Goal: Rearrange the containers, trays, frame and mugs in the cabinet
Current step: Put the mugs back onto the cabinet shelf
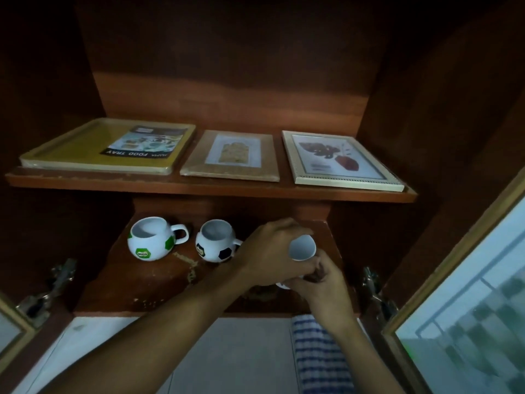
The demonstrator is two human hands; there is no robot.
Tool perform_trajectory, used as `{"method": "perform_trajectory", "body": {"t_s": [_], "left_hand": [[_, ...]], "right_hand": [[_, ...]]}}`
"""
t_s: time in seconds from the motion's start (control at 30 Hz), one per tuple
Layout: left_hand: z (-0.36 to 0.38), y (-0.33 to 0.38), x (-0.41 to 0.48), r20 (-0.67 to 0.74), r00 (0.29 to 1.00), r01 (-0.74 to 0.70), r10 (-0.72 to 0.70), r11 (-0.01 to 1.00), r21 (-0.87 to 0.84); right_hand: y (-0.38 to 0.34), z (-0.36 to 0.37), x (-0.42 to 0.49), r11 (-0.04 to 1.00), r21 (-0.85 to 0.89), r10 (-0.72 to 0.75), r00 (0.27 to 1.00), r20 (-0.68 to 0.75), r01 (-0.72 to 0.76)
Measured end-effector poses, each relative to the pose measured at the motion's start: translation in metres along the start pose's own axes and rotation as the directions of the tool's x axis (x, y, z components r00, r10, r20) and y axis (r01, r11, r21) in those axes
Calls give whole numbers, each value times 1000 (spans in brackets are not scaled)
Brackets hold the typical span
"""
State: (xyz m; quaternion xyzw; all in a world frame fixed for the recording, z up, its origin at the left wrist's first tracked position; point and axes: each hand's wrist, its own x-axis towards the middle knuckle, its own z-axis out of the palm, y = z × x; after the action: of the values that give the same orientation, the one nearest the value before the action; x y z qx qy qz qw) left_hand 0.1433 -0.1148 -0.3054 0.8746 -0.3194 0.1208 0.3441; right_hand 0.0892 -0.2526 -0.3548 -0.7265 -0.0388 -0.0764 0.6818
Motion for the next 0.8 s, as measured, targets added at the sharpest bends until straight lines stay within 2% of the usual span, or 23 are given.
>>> {"method": "perform_trajectory", "body": {"t_s": [0.27, 0.4, 0.8], "left_hand": [[20, -32, 41, 40, 998, 48, -49, 999, 18], [29, -45, 53, 74, 993, 95, -97, 995, 25], [51, -54, 71, 83, 985, 143, -151, 985, 96]], "right_hand": [[25, -11, 56, 1000, -12, 17, 1000, -6, -17], [37, -16, 77, 998, 34, 45, 999, 0, -45], [55, -27, 99, 993, 7, 120, 993, -8, -120]]}}
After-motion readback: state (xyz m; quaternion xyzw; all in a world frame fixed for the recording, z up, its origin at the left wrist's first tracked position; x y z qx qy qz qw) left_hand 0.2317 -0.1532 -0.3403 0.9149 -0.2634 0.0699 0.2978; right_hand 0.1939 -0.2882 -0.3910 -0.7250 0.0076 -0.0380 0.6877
